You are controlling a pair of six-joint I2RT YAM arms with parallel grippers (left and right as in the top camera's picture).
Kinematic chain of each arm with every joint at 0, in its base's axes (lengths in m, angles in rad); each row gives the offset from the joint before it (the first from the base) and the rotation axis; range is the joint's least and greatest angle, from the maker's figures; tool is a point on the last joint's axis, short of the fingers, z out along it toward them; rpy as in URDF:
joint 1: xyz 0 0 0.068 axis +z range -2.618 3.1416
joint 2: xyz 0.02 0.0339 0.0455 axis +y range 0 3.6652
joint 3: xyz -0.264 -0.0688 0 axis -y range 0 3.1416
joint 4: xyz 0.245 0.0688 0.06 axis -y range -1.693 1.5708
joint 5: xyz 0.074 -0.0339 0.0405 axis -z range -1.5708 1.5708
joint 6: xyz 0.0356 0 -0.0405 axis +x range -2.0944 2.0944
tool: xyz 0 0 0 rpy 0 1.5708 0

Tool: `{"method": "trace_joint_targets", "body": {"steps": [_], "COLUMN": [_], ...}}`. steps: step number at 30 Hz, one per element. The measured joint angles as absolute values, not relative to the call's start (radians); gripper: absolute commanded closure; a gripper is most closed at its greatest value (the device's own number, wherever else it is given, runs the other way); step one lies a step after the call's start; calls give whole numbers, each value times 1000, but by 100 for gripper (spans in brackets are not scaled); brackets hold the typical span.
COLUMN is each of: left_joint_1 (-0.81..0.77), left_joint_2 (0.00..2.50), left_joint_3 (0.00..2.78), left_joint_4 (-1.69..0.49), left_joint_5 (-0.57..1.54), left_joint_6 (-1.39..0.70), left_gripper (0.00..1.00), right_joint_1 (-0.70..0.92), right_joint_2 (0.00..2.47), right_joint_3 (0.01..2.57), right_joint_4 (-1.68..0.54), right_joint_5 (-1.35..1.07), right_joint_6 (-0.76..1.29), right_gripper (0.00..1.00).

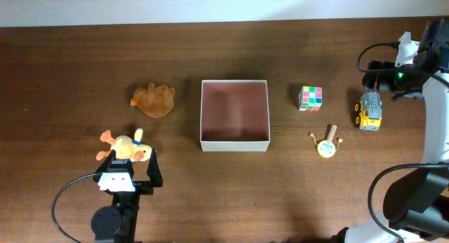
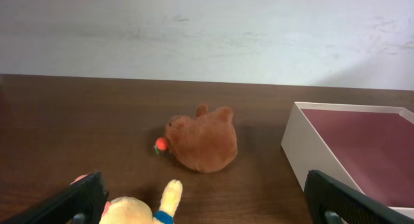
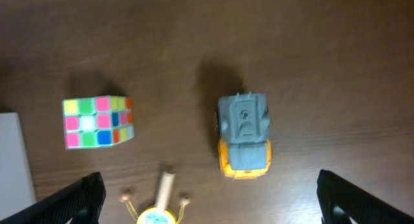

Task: Pack container
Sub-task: 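Lower the right gripper and grasp the toy truck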

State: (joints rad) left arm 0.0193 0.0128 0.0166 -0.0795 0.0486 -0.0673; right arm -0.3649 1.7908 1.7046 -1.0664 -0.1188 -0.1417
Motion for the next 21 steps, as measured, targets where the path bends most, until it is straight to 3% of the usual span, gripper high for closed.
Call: {"method": "trace_joint_targets", "body": {"steps": [21], "left_joint_1": [19], "left_joint_2": [13], "left_joint_3": [17], "left_joint_4": [-80], "left_joint_5": [49], "left_joint_6": [-67], "left_gripper": [1], "right_joint_1": [-390], "right_joint_2": [2044], "right_joint_3": [1703], "right_joint_4": [-996], "right_joint_5": [-38], "right_joint_6": [-356], "right_gripper": [1]}}
